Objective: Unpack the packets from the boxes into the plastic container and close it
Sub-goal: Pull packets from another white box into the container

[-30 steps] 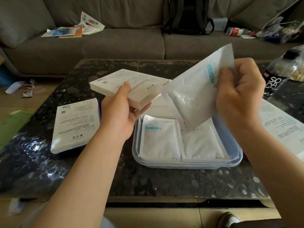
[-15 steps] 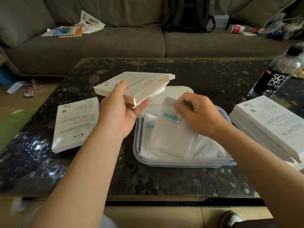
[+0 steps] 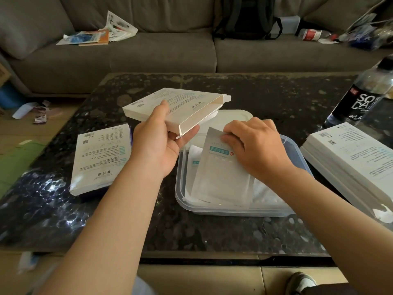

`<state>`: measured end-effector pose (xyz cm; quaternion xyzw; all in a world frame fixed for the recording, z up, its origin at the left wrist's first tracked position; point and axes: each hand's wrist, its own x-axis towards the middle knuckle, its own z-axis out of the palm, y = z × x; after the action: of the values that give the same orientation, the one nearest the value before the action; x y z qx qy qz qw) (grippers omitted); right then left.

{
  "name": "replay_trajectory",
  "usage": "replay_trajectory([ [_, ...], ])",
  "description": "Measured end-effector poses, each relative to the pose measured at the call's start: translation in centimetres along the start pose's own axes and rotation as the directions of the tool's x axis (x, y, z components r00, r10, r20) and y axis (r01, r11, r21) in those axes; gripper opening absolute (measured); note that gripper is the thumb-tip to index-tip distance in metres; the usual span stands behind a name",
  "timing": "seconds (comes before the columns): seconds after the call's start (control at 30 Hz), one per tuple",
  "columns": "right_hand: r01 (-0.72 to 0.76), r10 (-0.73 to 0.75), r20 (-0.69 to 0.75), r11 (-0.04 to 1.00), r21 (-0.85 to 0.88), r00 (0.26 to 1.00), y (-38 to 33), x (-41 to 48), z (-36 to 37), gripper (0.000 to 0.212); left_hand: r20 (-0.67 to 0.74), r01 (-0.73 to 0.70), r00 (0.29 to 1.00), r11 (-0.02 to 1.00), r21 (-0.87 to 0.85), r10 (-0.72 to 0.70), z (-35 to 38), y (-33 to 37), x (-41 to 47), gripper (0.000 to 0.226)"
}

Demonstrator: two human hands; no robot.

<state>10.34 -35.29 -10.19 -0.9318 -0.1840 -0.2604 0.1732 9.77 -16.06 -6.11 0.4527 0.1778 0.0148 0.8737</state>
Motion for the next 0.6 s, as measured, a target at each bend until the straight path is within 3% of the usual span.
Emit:
replay_trajectory([
  [0.17, 0.064, -0.061, 0.123, 0.998, -0.018, 0.991, -0.6, -0.4, 0.1, 0.025, -0.015, -0.002, 1.0, 1.0, 0.014, 0.002, 0.0, -0.2, -0.1, 0.04],
  [0.33, 0.109, -0.081, 0.423, 0.993, -0.044, 0.903, -1.5, -0.2, -1.0, 0.056, -0.029, 0.008, 1.0, 1.0, 0.019, -0.008, 0.0, -0.1, -0.1, 0.041],
  [0.47, -0.108, 0.083, 0.657, 0.994, -0.003, 0.749, -1.6, -0.3, -2.1, 0.057, -0.01, 0.01, 1.0, 1.0, 0.009, -0.01, 0.0, 0.0, -0.1, 0.038],
  [0.6, -0.151, 0.087, 0.782, 0.989, 0.009, 0.617, -1.0, -1.0, -2.3, 0.067, -0.005, 0.013, 1.0, 1.0, -0.008, -0.013, 0.1, 0.0, -0.2, 0.037],
])
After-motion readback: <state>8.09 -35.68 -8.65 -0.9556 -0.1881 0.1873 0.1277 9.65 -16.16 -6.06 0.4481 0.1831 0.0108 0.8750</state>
